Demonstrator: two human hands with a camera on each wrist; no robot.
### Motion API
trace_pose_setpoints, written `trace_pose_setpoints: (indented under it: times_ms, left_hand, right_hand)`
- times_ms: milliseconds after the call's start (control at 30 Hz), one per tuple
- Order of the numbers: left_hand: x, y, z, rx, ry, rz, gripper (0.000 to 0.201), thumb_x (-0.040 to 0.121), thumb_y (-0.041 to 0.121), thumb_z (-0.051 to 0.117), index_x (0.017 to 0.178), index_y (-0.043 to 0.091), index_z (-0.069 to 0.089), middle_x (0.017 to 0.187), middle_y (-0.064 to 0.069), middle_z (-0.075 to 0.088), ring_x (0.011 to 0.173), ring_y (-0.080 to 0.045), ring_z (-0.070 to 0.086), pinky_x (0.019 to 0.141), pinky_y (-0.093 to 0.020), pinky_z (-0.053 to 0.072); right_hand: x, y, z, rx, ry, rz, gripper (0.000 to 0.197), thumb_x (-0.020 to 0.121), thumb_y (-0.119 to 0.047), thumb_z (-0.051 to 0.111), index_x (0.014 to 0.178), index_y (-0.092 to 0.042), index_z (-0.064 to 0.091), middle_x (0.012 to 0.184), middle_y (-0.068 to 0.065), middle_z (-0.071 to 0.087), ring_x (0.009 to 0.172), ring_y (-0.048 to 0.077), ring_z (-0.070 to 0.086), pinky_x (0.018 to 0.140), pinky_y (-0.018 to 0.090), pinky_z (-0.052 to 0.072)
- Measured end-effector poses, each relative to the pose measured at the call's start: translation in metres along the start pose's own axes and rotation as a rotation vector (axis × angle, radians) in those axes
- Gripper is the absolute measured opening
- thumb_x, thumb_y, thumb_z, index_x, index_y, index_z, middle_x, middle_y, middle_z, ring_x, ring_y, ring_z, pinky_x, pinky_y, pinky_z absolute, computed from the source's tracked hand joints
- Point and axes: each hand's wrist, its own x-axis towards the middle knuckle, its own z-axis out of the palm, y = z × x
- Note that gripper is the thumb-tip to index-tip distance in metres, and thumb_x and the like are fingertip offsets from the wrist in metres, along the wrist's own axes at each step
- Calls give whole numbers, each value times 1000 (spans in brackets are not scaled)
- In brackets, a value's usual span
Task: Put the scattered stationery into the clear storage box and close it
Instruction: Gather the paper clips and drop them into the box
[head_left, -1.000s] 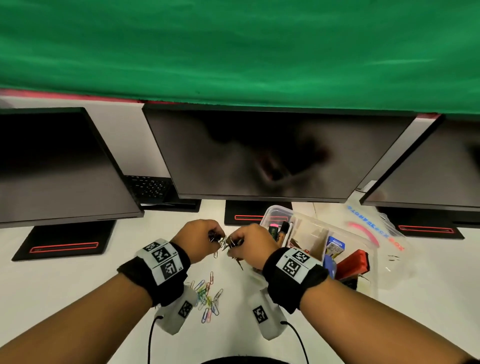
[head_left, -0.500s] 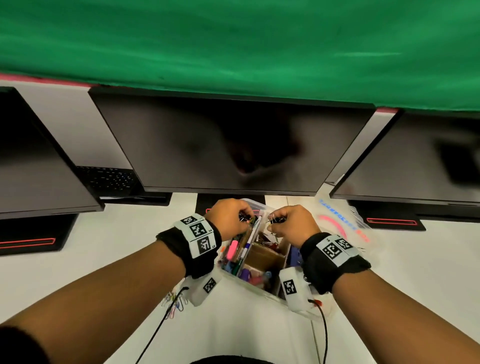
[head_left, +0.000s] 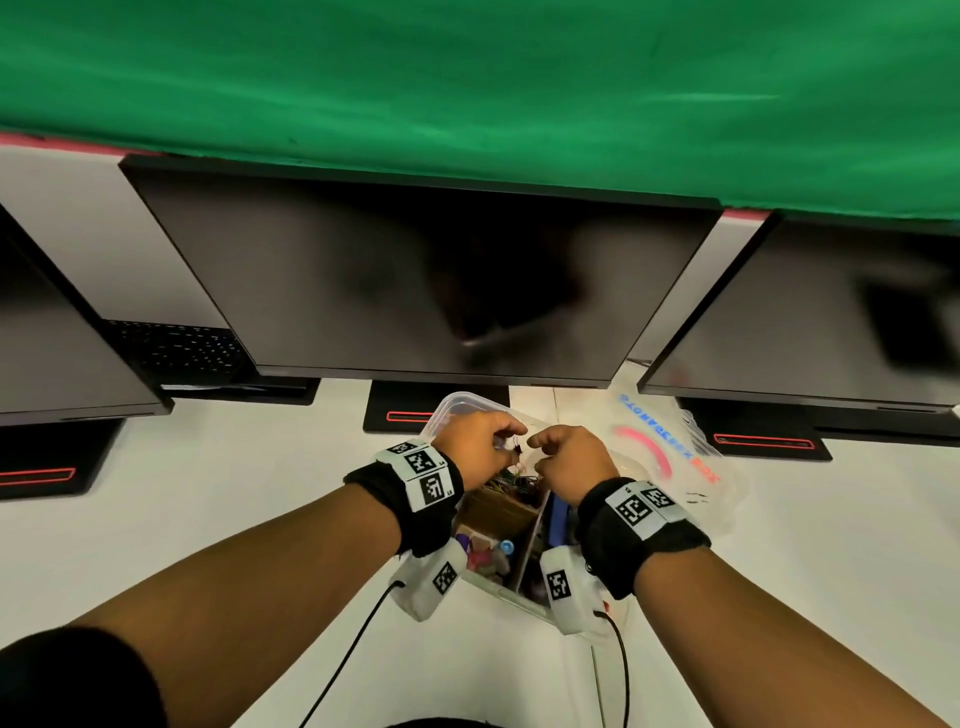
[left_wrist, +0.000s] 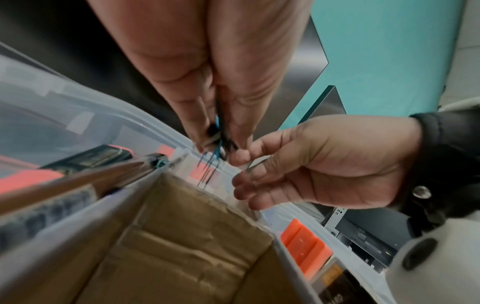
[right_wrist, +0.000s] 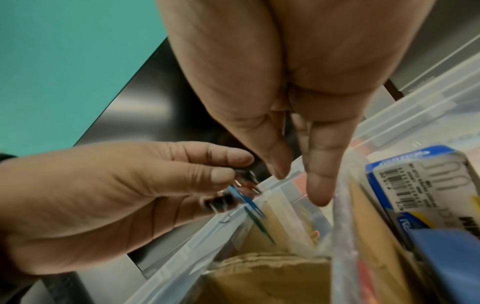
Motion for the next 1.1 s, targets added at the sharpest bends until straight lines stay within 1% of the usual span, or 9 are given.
trace_pose_setpoints:
  times_ms: [133, 300, 433, 567, 700, 833, 900, 1000, 1100]
  left_hand:
    - [-1, -3, -5, -85, 1, 12, 39, 90, -2, 52, 124, 15, 57, 128, -4, 60, 119, -14, 57, 100, -23, 45]
    - [-7, -22, -37, -148, 178, -30, 24, 92, 5, 50, 101, 21, 65, 95, 11, 63, 85, -1, 58, 68, -6, 38]
    - [-21, -54, -62, -88, 198, -70, 27, 89, -1, 49, 100, 15, 67, 98, 2, 67, 87, -8, 58, 71, -7, 40]
    - [-41, -88, -73, -4, 195, -132, 24, 88, 0, 51, 101, 12, 68, 104, -3, 69, 84, -10, 54, 80, -17, 39]
    - [-57, -119, -76, 79, 169, -182, 24, 90, 4, 51, 104, 14, 67, 109, -1, 68, 86, -10, 55, 82, -15, 38]
    - [-71, -154, -76, 228, 39, -280, 25, 91, 15, 53, 115, 20, 61, 123, -1, 60, 110, -17, 57, 95, -22, 41]
    - [-79, -170, -74, 349, -79, -358, 37, 88, 30, 59, 124, 23, 52, 132, -2, 50, 120, -20, 50, 103, -29, 39]
    - [-90, -185, -69, 435, -216, -482, 75, 74, 50, 71, 136, 24, 38, 137, -6, 40, 128, -26, 42, 105, -38, 40]
    - [-102, -194, -61, 455, -314, -541, 99, 61, 55, 79, 141, 24, 30, 136, -7, 37, 128, -28, 41, 103, -42, 42]
  right_hand:
    - [0, 4, -1, 30, -20, 1, 31, 84, 3, 57, 109, -12, 66, 114, 8, 65, 105, 23, 61, 94, 33, 50]
    - [4, -2, -1, -15, 7, -50, 27, 83, 5, 53, 99, -10, 69, 100, 7, 66, 97, 26, 63, 90, 32, 52]
    - [10, -17, 2, -206, 21, -178, 31, 86, 1, 51, 104, -17, 68, 111, 4, 65, 101, 20, 59, 81, 19, 41]
    - [16, -40, 11, -480, -48, -390, 27, 92, -16, 51, 113, -22, 65, 115, 1, 58, 114, 20, 50, 97, 25, 39]
    - [23, -61, 27, -664, -72, -376, 25, 87, -31, 60, 110, -22, 66, 112, 3, 57, 109, 21, 52, 94, 32, 46]
    - [27, -73, 41, -764, -72, -251, 26, 82, -28, 62, 106, -18, 65, 106, 5, 65, 97, 23, 59, 84, 34, 54]
    - [28, -76, 46, -793, -67, -200, 23, 86, -24, 58, 107, -15, 64, 106, 7, 67, 97, 24, 62, 84, 33, 53]
    - [31, -78, 51, -829, -57, -182, 23, 89, -17, 53, 110, -11, 62, 111, 9, 67, 102, 26, 63, 86, 34, 52]
    - [33, -82, 52, -855, -89, -170, 26, 91, -16, 52, 114, -7, 59, 116, 11, 65, 107, 27, 62, 90, 34, 51]
